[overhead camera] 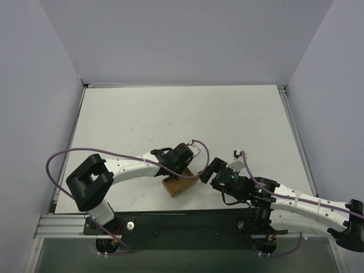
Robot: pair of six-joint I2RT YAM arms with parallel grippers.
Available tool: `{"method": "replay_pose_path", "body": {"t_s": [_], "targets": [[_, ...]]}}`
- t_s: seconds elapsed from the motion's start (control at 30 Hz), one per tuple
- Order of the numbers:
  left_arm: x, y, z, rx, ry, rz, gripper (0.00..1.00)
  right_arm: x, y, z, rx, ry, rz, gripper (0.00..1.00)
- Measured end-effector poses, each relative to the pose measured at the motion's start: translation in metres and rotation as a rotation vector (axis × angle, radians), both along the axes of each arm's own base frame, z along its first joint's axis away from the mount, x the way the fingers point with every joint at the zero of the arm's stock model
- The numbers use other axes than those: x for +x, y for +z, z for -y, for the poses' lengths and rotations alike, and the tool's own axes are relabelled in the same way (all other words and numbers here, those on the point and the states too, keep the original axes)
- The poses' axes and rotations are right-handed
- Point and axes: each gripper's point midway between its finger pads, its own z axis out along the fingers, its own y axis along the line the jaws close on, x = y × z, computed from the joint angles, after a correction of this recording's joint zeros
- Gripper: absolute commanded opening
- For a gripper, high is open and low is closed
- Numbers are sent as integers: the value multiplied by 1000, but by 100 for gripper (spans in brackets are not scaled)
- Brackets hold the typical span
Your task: Fold the paper box
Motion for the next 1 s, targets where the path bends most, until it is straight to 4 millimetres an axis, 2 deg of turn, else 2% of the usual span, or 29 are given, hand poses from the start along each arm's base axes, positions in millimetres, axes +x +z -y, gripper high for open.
{"method": "replay_pose_path", "body": {"t_s": [0.23, 0.43, 0.57, 0.7, 0.77, 0.8, 0.87, 0.93, 0.97, 1.0], "targets": [[0, 0, 0, -3, 4, -4, 0, -4, 0, -13, 64, -23, -84, 72], [1, 0, -1, -5, 23, -9, 0, -3, -12, -24, 59, -18, -167, 69], [1, 0, -2, -6, 27, -11, 0, -4, -19, -29, 65, -10, -206, 52], [0, 1, -2, -5, 25, -12, 0, -2, -16, -36, 97, -5, -211, 33], [0, 1, -2, -6, 24, -12, 0, -1, -14, -38, 110, -2, -209, 28], [0, 2, -2, -7, 24, -11, 4, 0, -14, -39, 116, -2, -210, 22], [0, 5, -2, -12, 22, -7, 20, 0, -13, -40, 120, -2, -211, 13], [0, 14, -2, -23, 13, 9, 31, 0, -14, -38, 113, -4, -213, 9], [1, 20, -3, -34, 11, 21, 43, 1, -15, -36, 104, -7, -212, 6], [2, 27, -2, -50, 8, 37, 49, 1, -17, -34, 97, -11, -215, 5]]}}
